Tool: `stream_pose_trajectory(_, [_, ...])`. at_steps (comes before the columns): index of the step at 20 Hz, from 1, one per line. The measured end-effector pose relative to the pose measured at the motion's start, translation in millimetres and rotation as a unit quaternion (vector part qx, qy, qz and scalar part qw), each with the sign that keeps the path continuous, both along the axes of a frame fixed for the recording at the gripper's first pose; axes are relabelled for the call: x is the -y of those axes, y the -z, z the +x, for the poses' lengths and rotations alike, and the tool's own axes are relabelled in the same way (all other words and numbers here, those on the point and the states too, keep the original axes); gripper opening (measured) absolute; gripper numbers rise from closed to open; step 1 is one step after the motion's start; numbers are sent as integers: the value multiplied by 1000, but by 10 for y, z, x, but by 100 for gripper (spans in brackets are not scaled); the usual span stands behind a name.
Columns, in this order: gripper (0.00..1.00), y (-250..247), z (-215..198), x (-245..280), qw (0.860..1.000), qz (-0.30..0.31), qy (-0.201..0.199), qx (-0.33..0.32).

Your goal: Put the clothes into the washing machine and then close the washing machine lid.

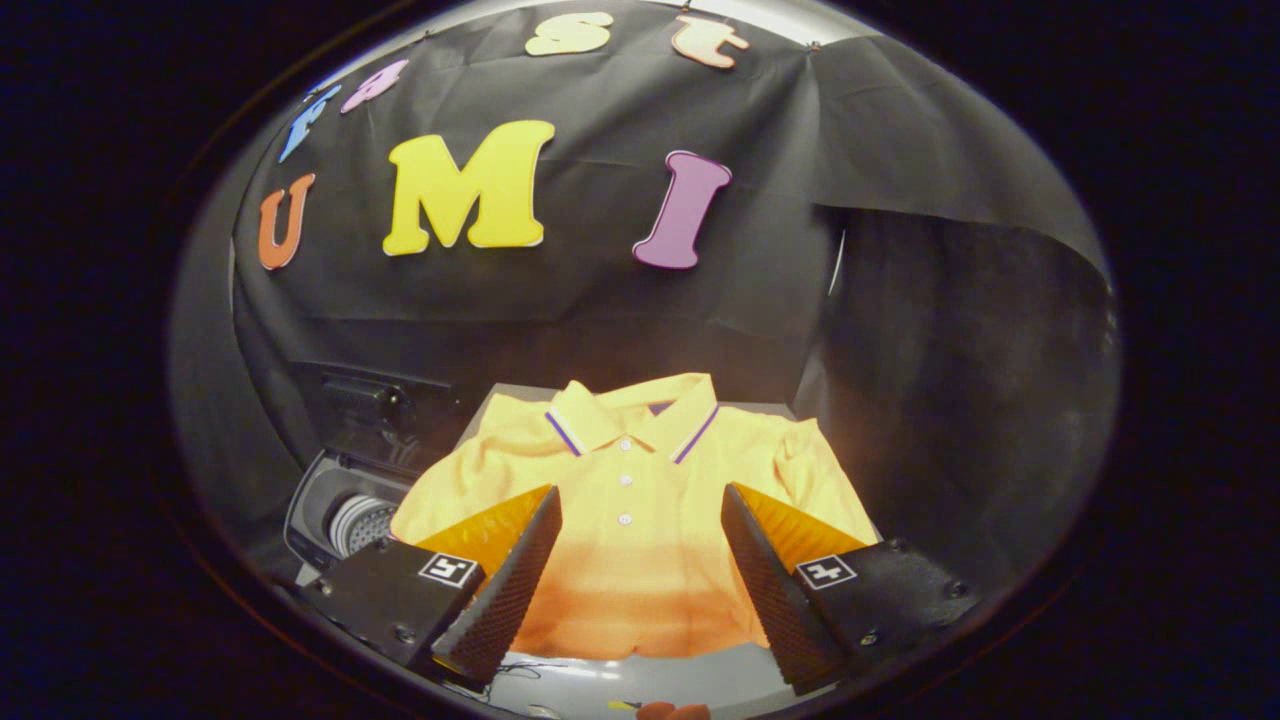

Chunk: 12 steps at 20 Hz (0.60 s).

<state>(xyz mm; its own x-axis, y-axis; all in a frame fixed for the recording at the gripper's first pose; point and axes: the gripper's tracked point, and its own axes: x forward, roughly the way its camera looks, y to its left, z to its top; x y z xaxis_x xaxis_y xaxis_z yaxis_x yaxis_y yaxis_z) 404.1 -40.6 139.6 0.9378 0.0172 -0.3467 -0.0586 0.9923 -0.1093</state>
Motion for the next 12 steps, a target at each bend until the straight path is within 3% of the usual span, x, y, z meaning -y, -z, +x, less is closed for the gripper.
stream_pose_trajectory(12, [100, 410, 400, 8, 990, 14, -19, -140])
